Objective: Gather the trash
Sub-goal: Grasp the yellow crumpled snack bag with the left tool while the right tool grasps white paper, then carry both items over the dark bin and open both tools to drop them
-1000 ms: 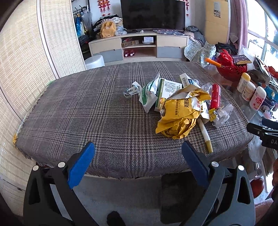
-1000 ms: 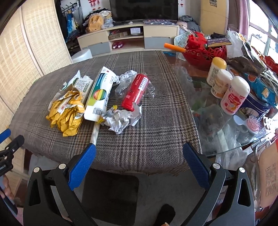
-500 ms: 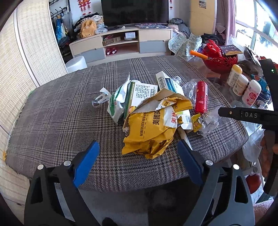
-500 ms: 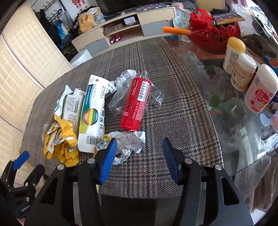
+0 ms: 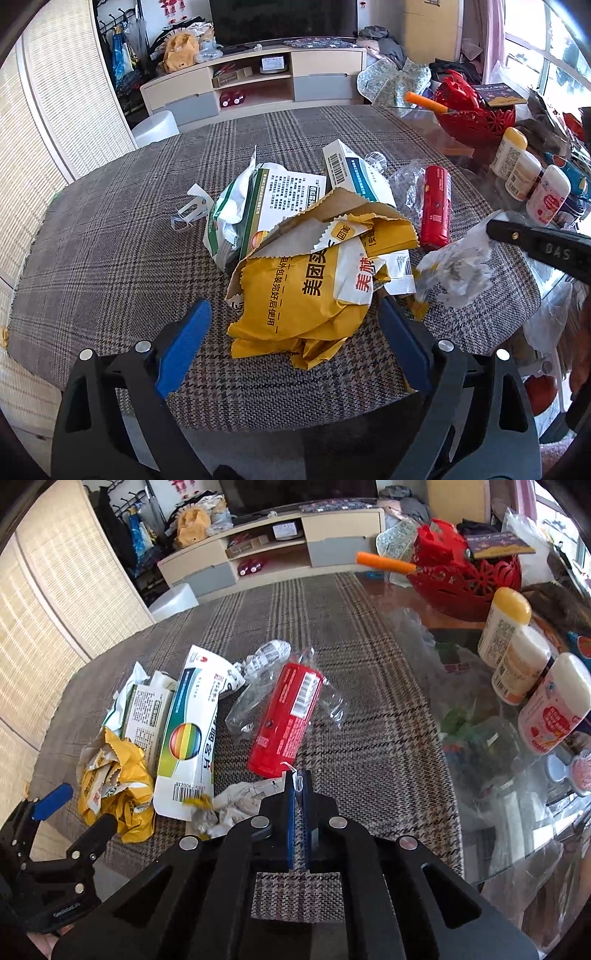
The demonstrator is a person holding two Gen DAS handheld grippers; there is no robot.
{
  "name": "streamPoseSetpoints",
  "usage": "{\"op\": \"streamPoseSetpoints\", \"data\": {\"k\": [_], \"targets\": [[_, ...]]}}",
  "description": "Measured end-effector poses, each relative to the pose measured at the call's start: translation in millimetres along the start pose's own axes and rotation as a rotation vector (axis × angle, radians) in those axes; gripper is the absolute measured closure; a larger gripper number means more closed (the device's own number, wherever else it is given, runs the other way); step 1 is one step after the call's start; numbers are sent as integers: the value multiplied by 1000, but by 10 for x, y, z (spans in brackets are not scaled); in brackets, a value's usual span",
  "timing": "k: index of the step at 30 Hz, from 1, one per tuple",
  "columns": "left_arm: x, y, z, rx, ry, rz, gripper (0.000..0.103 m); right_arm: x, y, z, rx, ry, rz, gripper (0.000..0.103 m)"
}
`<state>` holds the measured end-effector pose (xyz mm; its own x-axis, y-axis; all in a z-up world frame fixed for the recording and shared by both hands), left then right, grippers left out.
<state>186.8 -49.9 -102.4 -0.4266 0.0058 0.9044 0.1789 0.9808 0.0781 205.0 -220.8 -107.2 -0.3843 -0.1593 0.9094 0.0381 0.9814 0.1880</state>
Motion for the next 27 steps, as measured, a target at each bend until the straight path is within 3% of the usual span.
{"op": "streamPoseSetpoints", "data": {"k": [4, 8, 10, 12, 15, 21, 27], "targets": [[-97, 14, -51, 14, 17, 20, 17, 276, -50, -9, 7, -76, 34, 98], [-171, -25, -150, 16, 17, 39, 17, 334, -96, -8, 12, -85, 30, 98], [-175, -47, -176, 10, 4, 44, 22, 322, -96, -5, 14, -77, 28, 98], [-158, -61, -194, 3, -9, 38, 38, 324, -84, 13, 22, -72, 31, 98], [-142, -44, -191, 2, -14, 59, 47, 365, -84, 48, 28, -79, 34, 98], [-67, -25, -117, -13, -39, 71, 57, 483, -76, 91, 31, -103, 26, 98], [60, 21, -10, -17, -57, 58, 60, 567, 32, 135, 52, -117, 9, 98]]}}
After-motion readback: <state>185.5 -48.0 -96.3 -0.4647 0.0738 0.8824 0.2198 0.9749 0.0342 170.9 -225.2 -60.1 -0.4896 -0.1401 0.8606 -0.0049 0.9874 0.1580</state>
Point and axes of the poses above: each gripper's, at about its wrist camera, not at the fingertips, and x roughly against the way its jaws point, y to its left, z to its underside, the point moved 1 cm from there along -x, roughly the way its jaws point, and after that the axes turned 12 degrees about y, right-handed, at the moved point
